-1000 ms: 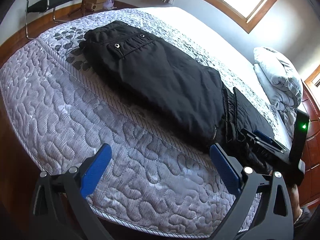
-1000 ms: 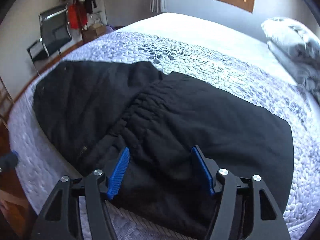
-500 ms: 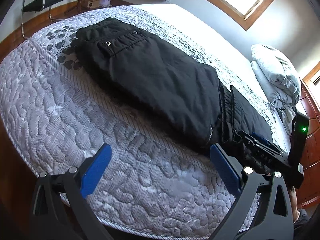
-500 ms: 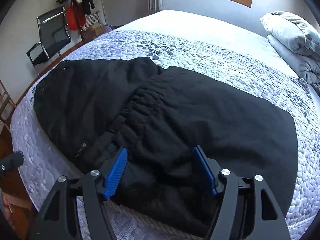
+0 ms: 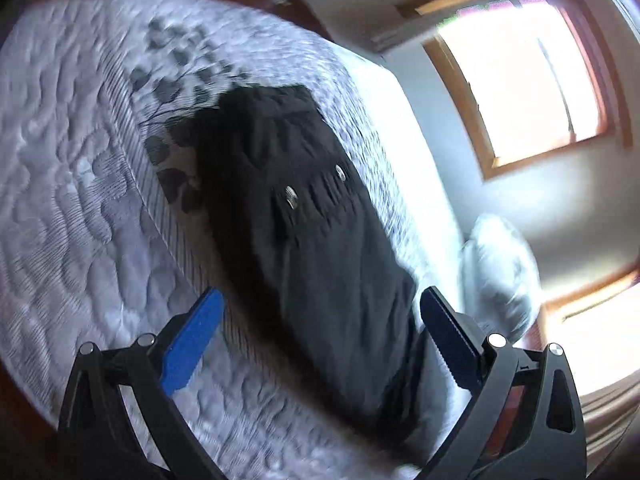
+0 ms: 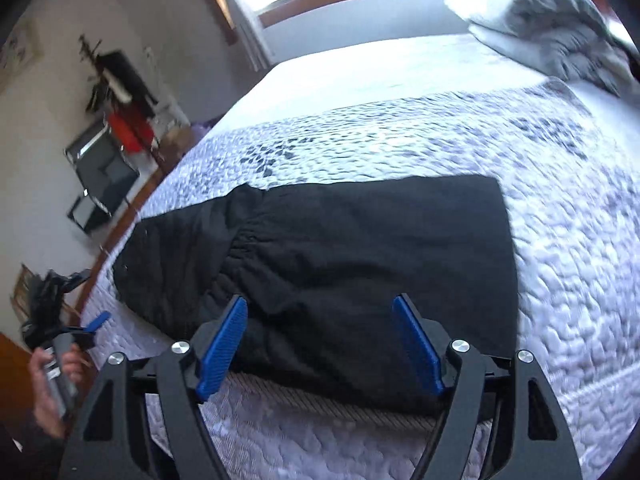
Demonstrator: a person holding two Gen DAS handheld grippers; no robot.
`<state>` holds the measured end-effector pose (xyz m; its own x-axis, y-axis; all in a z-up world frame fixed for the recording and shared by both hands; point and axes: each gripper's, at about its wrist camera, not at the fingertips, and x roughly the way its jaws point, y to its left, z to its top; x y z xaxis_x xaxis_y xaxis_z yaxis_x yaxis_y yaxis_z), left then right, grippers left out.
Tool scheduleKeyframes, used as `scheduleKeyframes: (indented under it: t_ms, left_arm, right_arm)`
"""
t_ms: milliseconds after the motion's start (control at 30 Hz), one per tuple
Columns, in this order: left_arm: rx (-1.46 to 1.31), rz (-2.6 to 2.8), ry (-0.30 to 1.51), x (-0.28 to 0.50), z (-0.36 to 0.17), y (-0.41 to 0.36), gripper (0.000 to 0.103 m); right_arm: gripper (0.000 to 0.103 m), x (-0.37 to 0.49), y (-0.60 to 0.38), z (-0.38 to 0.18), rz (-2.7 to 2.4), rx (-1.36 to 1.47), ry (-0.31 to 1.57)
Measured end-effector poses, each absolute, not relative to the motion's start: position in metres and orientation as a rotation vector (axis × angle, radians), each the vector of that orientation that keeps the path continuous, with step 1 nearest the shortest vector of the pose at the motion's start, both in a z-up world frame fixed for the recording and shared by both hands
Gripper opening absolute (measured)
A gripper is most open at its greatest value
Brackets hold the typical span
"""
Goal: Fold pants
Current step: 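Lay the leg down, open the right gripper and withdraw, then grasp the folded black pants end with the left gripper and lift it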
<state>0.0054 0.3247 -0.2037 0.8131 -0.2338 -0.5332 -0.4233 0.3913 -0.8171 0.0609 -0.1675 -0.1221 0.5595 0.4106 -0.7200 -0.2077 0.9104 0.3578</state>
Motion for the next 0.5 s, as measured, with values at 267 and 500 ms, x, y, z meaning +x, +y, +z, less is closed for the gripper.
scheduleKeyframes:
  t_ms: [267, 500]
  left_arm:
    - [-1.47, 0.082, 0.534, 0.016, -0.241, 0.37, 0.098]
    - [-1.537, 0.078, 0.524, 0.024, -0.258, 0.385, 0.098]
  right_arm:
    - [0.077, 0.06, -0.179, -0.124, 0.334, 0.21, 0.912]
    - [0.078, 0.064, -0.176, -0.129, 0.329, 0.2, 0.927]
